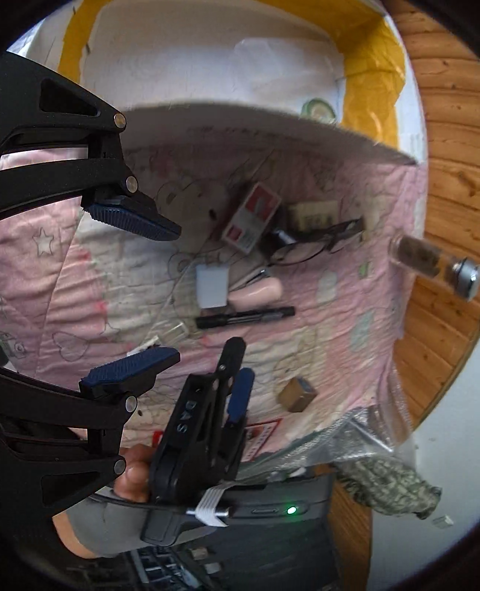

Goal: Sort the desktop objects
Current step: 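Move both tools back over the objects on the bedspread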

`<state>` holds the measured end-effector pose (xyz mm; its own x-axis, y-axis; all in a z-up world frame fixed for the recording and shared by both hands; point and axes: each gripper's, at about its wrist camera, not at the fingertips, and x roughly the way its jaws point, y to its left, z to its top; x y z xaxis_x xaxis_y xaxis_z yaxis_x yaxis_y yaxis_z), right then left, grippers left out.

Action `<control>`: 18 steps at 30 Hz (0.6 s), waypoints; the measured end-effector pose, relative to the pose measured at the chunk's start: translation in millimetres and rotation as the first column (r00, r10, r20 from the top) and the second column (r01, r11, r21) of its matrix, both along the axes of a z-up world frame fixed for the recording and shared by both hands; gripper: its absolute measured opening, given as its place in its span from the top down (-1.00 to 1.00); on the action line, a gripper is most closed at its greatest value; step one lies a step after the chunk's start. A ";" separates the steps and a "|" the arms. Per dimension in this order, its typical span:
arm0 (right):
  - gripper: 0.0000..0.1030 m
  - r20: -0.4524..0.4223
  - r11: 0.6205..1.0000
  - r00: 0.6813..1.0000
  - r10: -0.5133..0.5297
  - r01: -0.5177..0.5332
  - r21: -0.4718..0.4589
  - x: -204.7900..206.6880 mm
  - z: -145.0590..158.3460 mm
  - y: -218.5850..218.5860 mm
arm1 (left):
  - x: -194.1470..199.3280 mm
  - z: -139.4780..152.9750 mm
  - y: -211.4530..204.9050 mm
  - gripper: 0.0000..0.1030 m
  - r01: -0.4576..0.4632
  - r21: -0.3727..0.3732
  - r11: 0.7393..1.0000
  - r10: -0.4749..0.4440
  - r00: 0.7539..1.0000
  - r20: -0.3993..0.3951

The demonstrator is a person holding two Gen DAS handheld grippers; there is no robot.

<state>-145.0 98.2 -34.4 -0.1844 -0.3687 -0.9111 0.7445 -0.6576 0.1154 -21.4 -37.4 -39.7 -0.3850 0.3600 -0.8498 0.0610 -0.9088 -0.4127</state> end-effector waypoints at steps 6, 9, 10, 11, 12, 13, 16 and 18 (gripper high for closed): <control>0.33 0.012 0.990 1.000 -0.005 0.003 0.143 -25.3 -54.3 -5.3 | -23.3 -48.3 16.7 -0.22 -0.022 -0.055 0.998 0.028 0.993 0.112; 0.35 0.043 0.992 0.999 -0.012 0.006 0.128 -35.5 -58.8 -6.3 | -25.1 -58.2 19.6 -0.22 -0.027 -0.009 1.000 0.028 0.987 0.159; 0.35 0.042 0.991 0.999 -0.008 0.003 0.132 -37.7 -56.7 -6.0 | -22.9 -58.5 21.8 -0.22 -0.020 0.015 1.000 0.017 0.986 0.164; 0.35 0.037 0.992 0.999 -0.003 -0.002 0.122 -39.5 -52.1 -4.2 | -19.2 -57.3 26.5 -0.22 0.001 0.031 1.000 -0.006 0.986 0.164; 0.35 0.038 0.994 0.999 0.005 -0.009 0.112 -40.9 -46.7 -1.4 | -16.7 -56.0 30.9 -0.22 0.024 0.022 0.999 -0.028 0.987 0.161; 0.35 0.046 0.995 0.999 0.018 -0.022 0.097 -41.6 -42.4 1.6 | -13.7 -54.2 34.1 -0.22 0.041 0.001 0.999 -0.040 0.988 0.151; 0.35 0.057 0.997 0.998 0.041 -0.044 0.058 -45.0 -40.2 4.6 | -11.4 -53.1 36.1 -0.22 0.040 -0.076 0.996 -0.030 0.992 0.125; 0.35 0.053 0.996 0.997 0.048 -0.053 0.079 -47.1 -48.1 -2.7 | -17.2 -54.5 33.3 -0.22 0.030 -0.071 0.997 -0.021 0.993 0.116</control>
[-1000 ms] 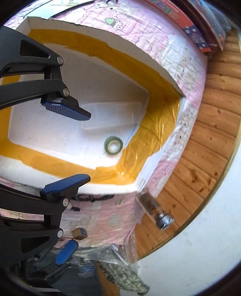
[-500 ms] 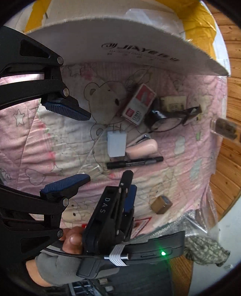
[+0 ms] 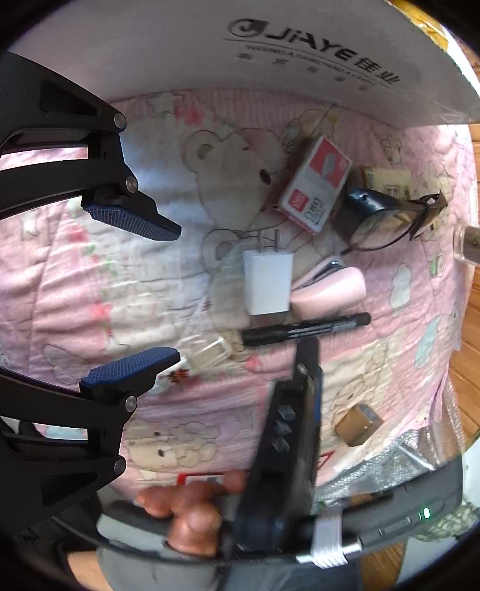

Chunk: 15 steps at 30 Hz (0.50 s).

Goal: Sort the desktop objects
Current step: 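Move both tools back over the objects on the bedspread, then grasp the black marker with the right tool while the left tool grasps the white charger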

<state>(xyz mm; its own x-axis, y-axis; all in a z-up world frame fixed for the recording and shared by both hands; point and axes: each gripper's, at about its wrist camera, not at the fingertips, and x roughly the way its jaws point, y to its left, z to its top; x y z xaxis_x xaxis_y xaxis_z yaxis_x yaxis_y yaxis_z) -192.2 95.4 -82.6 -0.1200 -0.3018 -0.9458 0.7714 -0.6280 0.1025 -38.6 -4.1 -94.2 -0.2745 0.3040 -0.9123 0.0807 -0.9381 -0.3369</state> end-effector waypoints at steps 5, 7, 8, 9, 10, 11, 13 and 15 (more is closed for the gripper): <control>0.36 -0.050 0.995 0.997 0.054 -0.050 0.085 3.2 -26.7 -21.2 | -7.7 0.9 0.7 -0.22 0.039 -0.071 0.997 -0.044 0.997 -0.070; 0.60 -0.074 0.990 0.993 0.087 -0.078 0.115 4.9 -23.6 -22.8 | -8.0 6.6 0.7 -0.22 0.070 -0.113 0.991 -0.084 0.989 -0.123; 0.71 -0.084 0.988 0.992 0.097 -0.085 0.128 4.8 -21.1 -20.7 | -9.6 8.4 3.3 -0.22 0.088 -0.135 0.987 -0.108 0.984 -0.143; 0.72 -0.090 0.987 0.990 0.105 -0.093 0.134 4.3 -18.5 -17.7 | -11.2 10.6 6.0 -0.22 0.115 -0.166 0.979 -0.143 0.976 -0.165; 0.72 -0.095 0.986 0.990 0.107 -0.094 0.135 2.8 -15.5 -13.9 | -13.8 11.8 10.3 -0.22 0.141 -0.189 0.972 -0.176 0.967 -0.182; 0.72 -0.097 0.987 0.990 0.106 -0.093 0.130 0.8 -11.9 -9.7 | -16.1 12.3 15.7 -0.22 0.182 -0.215 0.959 -0.226 0.954 -0.199; 0.72 -0.094 0.990 0.990 0.101 -0.090 0.110 -4.2 -4.8 0.9 | -20.7 9.8 24.7 -0.22 0.235 -0.276 0.932 -0.297 0.930 -0.215; 0.72 -0.093 0.992 0.991 0.092 -0.083 0.095 -11.0 1.7 8.0 | -29.5 2.4 35.8 -0.22 0.264 -0.330 0.907 -0.345 0.913 -0.219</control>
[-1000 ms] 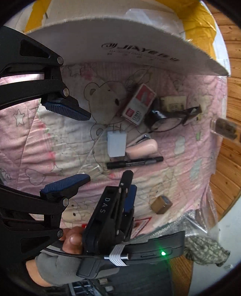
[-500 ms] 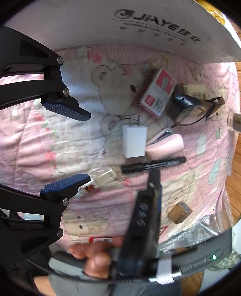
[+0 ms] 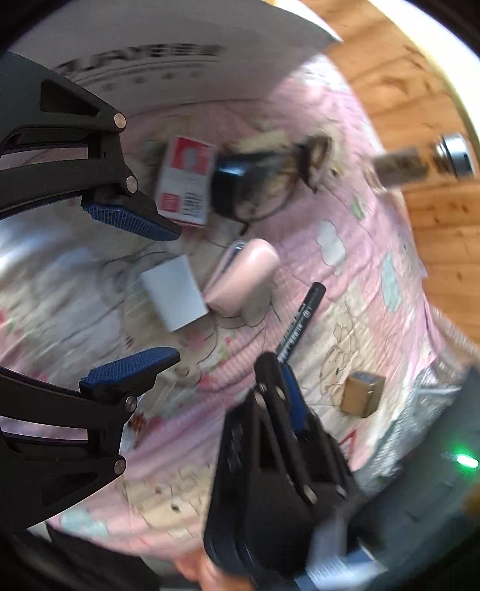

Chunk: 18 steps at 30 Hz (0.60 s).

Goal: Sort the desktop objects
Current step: 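Grasp the black marker with the right tool while the left tool grasps the white charger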

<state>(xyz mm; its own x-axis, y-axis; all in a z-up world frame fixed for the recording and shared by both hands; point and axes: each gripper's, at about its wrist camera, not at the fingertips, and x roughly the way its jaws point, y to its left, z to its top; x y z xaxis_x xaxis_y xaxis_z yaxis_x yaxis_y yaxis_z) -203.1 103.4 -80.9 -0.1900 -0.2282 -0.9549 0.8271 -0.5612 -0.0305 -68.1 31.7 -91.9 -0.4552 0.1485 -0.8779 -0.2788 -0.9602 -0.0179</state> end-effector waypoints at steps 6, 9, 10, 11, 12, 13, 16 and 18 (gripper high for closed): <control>0.72 0.019 1.000 1.000 0.000 0.000 0.005 -16.0 -5.3 18.6 | -13.9 -27.7 1.4 -0.22 0.003 -0.008 1.000 -0.002 0.996 0.088; 0.72 0.032 1.000 0.999 0.010 -0.010 0.016 -17.6 -14.6 29.6 | -16.9 -25.2 2.8 -0.21 -0.016 0.002 1.000 0.015 0.996 0.091; 0.72 0.035 1.000 0.999 0.013 -0.013 0.017 -19.9 -16.0 31.8 | -16.8 -24.9 1.2 -0.19 -0.020 0.023 1.000 0.018 0.994 0.110; 0.72 0.039 1.000 0.999 0.017 -0.017 0.017 -22.0 -17.1 34.0 | -16.0 -23.6 -0.5 -0.11 -0.023 0.031 0.999 0.019 0.992 0.121; 0.72 0.042 1.000 0.999 0.021 -0.022 0.015 -23.6 -17.9 36.0 | -14.7 -23.9 -1.4 -0.03 -0.024 0.023 0.999 0.021 0.992 0.125; 0.72 0.046 1.000 0.999 0.027 -0.027 0.014 -24.7 -18.5 37.9 | -12.7 -24.8 -1.9 -0.03 -0.026 0.029 0.999 0.022 0.991 0.131; 0.72 0.056 0.999 0.997 0.050 -0.050 0.006 -26.2 -20.0 42.4 | -6.3 -24.6 -1.7 -0.03 -0.054 0.037 0.998 0.049 0.990 0.130; 0.72 0.061 0.998 0.996 0.063 -0.064 0.002 -26.5 -21.2 44.0 | -3.6 -27.9 4.2 -0.05 -0.053 0.011 0.999 0.052 0.993 0.108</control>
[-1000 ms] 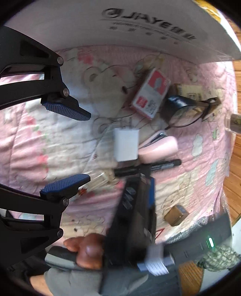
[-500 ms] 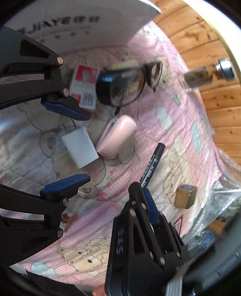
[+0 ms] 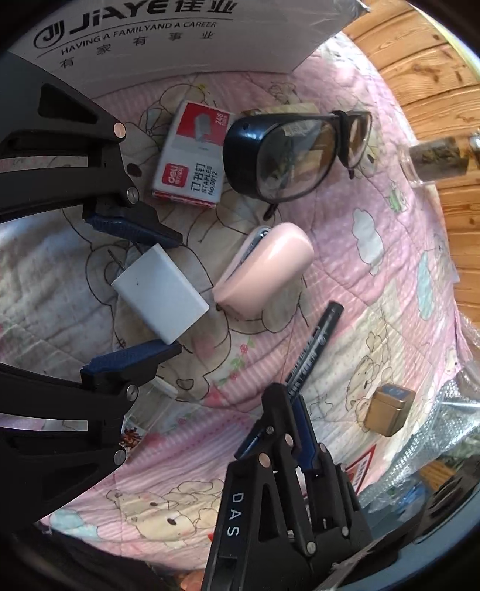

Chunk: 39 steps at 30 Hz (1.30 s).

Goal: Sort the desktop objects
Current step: 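Grasp the black marker with the right tool while the left tool grasps the white charger, then carry the charger and marker with both tools into the yellow-lined cardboard box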

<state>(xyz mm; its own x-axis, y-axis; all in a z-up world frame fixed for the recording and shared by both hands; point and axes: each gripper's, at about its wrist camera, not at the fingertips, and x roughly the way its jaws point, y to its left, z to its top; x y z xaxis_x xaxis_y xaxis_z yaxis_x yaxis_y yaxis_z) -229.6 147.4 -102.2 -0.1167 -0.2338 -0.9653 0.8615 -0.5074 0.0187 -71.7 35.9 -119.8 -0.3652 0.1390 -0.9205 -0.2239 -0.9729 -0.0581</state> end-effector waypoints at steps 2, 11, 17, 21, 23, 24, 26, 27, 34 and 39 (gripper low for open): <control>0.72 0.004 1.000 1.000 0.013 -0.013 -0.001 -0.3 -2.3 1.1 | -2.5 -3.5 9.3 -0.04 0.021 -0.046 0.999 -0.022 0.999 -0.027; 0.72 -0.018 0.996 1.000 0.004 -0.005 -0.086 -6.2 17.8 14.0 | -2.3 31.1 9.1 0.00 -0.057 -0.003 0.998 0.057 0.995 -0.078; 0.72 -0.042 0.984 0.999 -0.015 0.007 -0.176 19.2 57.1 -30.5 | 2.3 57.4 -1.5 0.00 -0.122 0.027 0.992 0.124 0.985 -0.123; 0.72 -0.057 0.972 0.998 -0.036 0.021 -0.235 59.8 81.6 -41.3 | 11.0 77.0 -8.2 0.00 -0.150 0.050 0.987 0.156 0.975 -0.158; 0.72 -0.063 0.965 0.997 -0.042 0.024 -0.262 71.1 101.9 -47.1 | 16.6 87.4 -11.3 0.00 -0.161 0.068 0.985 0.171 0.969 -0.180; 0.72 -0.070 0.961 0.997 -0.044 0.024 -0.274 76.2 108.3 -52.4 | 18.9 92.1 -12.7 0.00 -0.165 0.074 0.984 0.176 0.966 -0.190; 0.72 -0.088 0.955 0.995 -0.047 0.019 -0.297 87.1 115.7 -58.6 | 24.5 101.6 -16.6 0.00 -0.173 0.085 0.981 0.187 0.959 -0.212; 0.72 -0.095 0.951 0.994 -0.048 0.016 -0.309 91.8 120.9 -61.0 | 27.2 106.4 -19.1 0.00 -0.175 0.091 0.980 0.192 0.956 -0.221; 0.72 -0.118 0.926 0.993 -0.032 -0.015 -0.378 118.1 144.2 -75.0 | 43.0 129.4 -38.5 -0.01 -0.209 0.114 0.971 0.233 0.935 -0.266; 0.72 -0.144 0.913 0.989 -0.014 -0.046 -0.406 142.5 157.9 -85.4 | 53.5 137.3 -56.5 -0.01 -0.242 0.125 0.962 0.268 0.922 -0.278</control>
<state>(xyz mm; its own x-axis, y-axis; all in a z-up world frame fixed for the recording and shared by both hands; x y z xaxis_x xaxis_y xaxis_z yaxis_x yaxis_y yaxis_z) -87.1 62.0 55.7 -0.2370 -0.6057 -0.7596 0.8785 -0.4675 0.0987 -18.2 -20.6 17.5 -0.6477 0.0801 -0.7576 0.0109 -0.9934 -0.1144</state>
